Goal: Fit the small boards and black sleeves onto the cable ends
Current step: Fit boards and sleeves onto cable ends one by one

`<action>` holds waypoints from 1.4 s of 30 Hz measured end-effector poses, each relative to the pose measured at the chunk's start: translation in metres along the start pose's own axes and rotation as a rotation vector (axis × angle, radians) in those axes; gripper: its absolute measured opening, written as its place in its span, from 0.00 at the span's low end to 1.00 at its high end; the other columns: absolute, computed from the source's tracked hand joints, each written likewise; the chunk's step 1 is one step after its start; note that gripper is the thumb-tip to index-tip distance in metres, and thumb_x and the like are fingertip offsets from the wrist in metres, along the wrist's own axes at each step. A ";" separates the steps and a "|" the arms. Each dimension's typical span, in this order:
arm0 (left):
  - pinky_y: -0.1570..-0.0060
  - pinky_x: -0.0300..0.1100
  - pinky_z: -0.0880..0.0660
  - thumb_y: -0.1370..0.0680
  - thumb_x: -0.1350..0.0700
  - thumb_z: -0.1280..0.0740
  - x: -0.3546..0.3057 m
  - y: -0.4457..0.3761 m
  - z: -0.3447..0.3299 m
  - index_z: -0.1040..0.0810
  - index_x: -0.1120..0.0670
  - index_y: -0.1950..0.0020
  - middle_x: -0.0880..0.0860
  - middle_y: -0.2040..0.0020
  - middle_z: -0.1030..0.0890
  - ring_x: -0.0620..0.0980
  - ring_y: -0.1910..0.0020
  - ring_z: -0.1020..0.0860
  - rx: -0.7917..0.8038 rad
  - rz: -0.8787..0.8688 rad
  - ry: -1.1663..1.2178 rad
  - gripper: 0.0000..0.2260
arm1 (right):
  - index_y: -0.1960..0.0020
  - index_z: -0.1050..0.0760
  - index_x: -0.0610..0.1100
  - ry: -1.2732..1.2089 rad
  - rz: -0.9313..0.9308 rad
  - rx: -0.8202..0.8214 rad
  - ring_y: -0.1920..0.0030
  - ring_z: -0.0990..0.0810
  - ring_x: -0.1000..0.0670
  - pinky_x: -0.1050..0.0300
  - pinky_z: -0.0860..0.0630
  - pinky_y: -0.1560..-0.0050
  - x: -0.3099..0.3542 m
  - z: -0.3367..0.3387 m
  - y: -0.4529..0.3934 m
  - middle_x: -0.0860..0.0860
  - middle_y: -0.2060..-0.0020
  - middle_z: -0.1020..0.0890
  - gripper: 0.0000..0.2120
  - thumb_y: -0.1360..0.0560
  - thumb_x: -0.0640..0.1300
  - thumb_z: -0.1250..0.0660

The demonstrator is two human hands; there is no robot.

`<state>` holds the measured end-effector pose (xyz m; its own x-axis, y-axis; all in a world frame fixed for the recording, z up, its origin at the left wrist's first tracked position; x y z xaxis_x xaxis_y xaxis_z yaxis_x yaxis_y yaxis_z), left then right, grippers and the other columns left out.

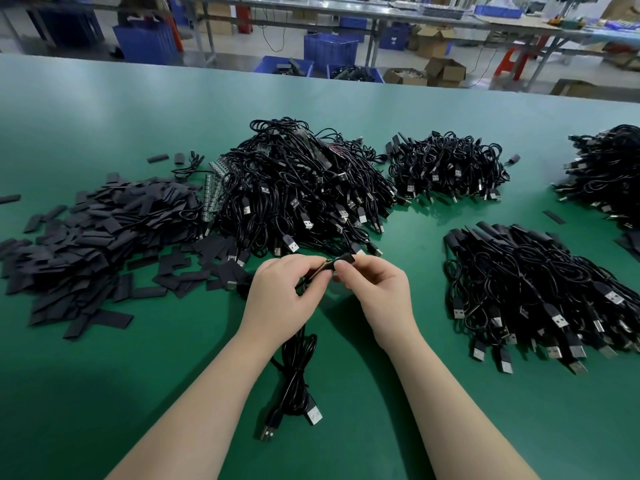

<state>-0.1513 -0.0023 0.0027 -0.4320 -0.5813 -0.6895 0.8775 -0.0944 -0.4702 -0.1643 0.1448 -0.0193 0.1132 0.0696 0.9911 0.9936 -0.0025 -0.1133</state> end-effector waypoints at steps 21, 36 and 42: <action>0.45 0.53 0.25 0.23 0.53 0.30 0.006 0.001 0.000 0.16 0.52 0.43 0.44 0.52 0.17 0.44 0.52 0.20 0.002 0.037 -0.043 0.11 | 0.62 0.18 0.52 -0.082 0.049 -0.060 0.60 0.15 0.50 0.64 0.22 0.58 0.006 0.004 0.003 0.50 0.61 0.14 0.14 0.25 0.35 0.28; 0.45 0.55 0.26 0.24 0.53 0.30 0.005 0.002 0.000 0.16 0.52 0.44 0.44 0.53 0.16 0.46 0.52 0.20 0.020 0.011 -0.058 0.10 | 0.54 0.20 0.51 0.062 0.093 -0.062 0.56 0.16 0.40 0.49 0.18 0.50 0.007 0.008 0.003 0.49 0.59 0.15 0.10 0.26 0.36 0.26; 0.46 0.53 0.26 0.24 0.55 0.31 -0.001 0.002 -0.001 0.16 0.51 0.44 0.43 0.53 0.17 0.44 0.52 0.20 0.038 -0.050 -0.111 0.10 | 0.46 0.18 0.60 0.104 0.093 0.012 0.60 0.20 0.42 0.40 0.20 0.52 0.010 0.005 0.002 0.44 0.54 0.17 0.18 0.25 0.38 0.27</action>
<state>-0.1496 -0.0014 0.0019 -0.4513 -0.6610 -0.5994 0.8638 -0.1549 -0.4795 -0.1607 0.1500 -0.0099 0.2051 -0.0337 0.9782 0.9787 0.0075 -0.2049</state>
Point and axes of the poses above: each hand's wrist, its own y-axis away from the middle knuckle, its own z-axis out of the back of the hand, x = y × z, the point moved 7 cm from there along -y, towards the middle knuckle
